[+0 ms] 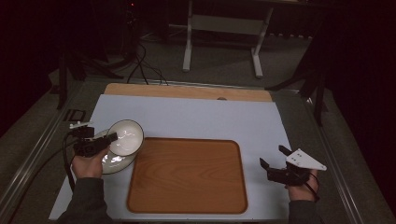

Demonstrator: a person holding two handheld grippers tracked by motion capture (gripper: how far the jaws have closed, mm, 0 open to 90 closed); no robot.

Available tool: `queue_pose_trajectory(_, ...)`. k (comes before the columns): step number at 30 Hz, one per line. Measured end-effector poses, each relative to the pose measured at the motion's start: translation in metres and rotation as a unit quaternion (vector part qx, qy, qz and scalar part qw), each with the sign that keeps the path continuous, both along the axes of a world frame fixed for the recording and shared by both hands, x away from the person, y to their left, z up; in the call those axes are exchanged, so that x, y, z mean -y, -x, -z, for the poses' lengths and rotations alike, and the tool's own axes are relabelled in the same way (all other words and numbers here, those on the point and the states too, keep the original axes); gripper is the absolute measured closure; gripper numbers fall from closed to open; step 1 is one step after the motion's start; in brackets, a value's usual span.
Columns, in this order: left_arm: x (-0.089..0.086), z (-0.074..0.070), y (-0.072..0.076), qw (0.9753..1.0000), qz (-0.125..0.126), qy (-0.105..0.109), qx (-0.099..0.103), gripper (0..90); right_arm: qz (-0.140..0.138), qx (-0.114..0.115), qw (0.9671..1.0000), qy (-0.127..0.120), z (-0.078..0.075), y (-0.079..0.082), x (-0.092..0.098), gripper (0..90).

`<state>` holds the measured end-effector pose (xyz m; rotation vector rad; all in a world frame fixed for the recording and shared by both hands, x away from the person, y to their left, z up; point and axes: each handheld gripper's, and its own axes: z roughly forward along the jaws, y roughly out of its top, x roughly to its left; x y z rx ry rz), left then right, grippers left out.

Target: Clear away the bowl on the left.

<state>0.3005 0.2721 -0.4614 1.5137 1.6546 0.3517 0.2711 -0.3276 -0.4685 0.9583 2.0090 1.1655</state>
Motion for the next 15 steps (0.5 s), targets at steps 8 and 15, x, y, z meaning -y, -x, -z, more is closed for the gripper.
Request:
queue_pose_trajectory(8, 0.006, -0.001, -0.001, 1.0, 0.007, -0.001, 0.002, 82.0, 0.0, 0.0, 1.0, 0.001, 0.0, 0.0, 0.0, 13.6)
queue_pose_trajectory(15, 0.011, -0.001, -0.002, 0.9999, 0.014, -0.004, 0.002, 82.0, 0.0, -0.001, 1.0, 0.001, 0.0, 0.0, 0.0, 13.7)
